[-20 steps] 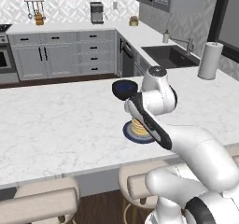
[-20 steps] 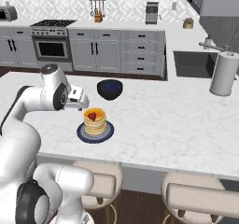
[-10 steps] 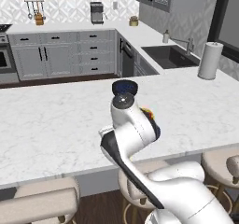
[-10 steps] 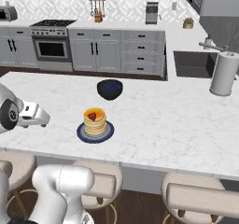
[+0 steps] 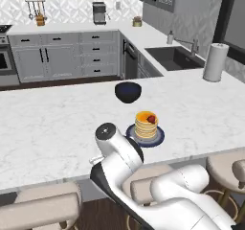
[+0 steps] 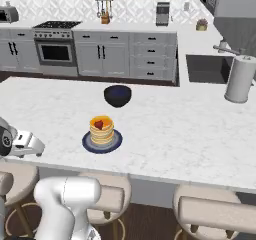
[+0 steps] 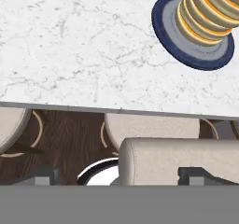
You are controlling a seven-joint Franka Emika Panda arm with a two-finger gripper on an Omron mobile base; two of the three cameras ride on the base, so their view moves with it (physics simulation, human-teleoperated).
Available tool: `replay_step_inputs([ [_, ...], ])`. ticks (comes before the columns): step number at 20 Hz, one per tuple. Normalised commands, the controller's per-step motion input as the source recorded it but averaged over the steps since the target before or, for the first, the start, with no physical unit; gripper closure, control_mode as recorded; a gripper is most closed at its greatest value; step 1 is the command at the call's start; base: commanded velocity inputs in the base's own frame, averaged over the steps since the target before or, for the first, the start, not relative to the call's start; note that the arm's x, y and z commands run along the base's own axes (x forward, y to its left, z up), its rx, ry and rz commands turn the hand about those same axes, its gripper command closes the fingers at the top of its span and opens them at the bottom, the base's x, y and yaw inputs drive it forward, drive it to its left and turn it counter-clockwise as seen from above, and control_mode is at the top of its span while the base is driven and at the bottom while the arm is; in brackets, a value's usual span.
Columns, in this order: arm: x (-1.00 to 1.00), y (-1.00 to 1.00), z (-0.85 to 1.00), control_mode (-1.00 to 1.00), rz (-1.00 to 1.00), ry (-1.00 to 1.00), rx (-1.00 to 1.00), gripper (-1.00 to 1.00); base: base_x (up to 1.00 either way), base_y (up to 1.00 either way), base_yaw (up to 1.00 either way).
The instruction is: Take the strawberry from the fridge and place it on top of the pancake, located on the dining counter.
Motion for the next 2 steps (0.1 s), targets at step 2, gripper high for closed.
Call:
replay_step_inputs([
  [2,0.35,0.00,-0.88,-1.00,-0.09,0.30,-0.11,-1.00,0.00,0.00,0.00],
])
